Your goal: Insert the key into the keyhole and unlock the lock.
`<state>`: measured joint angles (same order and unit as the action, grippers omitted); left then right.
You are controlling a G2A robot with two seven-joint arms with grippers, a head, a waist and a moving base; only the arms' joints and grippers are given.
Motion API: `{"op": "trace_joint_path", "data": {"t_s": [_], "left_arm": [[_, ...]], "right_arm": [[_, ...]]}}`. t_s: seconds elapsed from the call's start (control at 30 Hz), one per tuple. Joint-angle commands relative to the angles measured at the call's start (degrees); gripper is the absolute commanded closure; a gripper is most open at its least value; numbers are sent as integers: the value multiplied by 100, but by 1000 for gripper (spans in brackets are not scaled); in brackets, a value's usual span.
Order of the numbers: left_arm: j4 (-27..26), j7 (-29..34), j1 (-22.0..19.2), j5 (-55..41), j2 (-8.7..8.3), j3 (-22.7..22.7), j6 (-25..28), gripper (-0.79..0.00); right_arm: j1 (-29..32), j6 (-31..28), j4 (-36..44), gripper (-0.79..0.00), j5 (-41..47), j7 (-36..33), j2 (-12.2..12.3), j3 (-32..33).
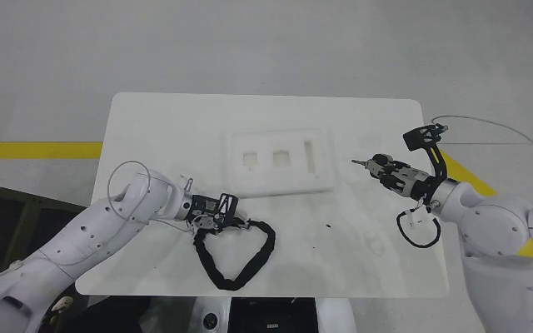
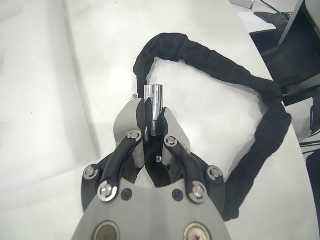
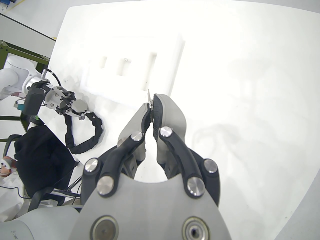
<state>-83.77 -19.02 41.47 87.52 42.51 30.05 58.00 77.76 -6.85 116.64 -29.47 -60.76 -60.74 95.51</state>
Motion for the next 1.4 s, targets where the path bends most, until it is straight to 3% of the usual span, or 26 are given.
{"op": "trace_joint_path", "data": {"t_s": [0.0,0.13,0.33,0.63,0.9,1.37], "left_arm": [[57,-95,-7,-80,4,18,0,0],[158,-462,-6,-242,2,58,0,0],[293,-1495,5,-186,-28,175,-34,0],[663,-3534,36,659,29,114,-807,0],[1153,-4069,-358,436,304,-311,-1342,0],[2124,-4517,-818,757,841,-1064,-1790,0]], "right_arm": [[0,0,0,0,0,0,0,0],[41,-36,1,0,30,97,-3,-59],[-155,-211,-31,0,264,-91,4,-544],[-791,-66,-25,0,675,-574,-23,-1516],[-1297,294,115,0,800,-662,-89,-2368],[-1772,735,155,0,678,-577,-168,-3208]]}}
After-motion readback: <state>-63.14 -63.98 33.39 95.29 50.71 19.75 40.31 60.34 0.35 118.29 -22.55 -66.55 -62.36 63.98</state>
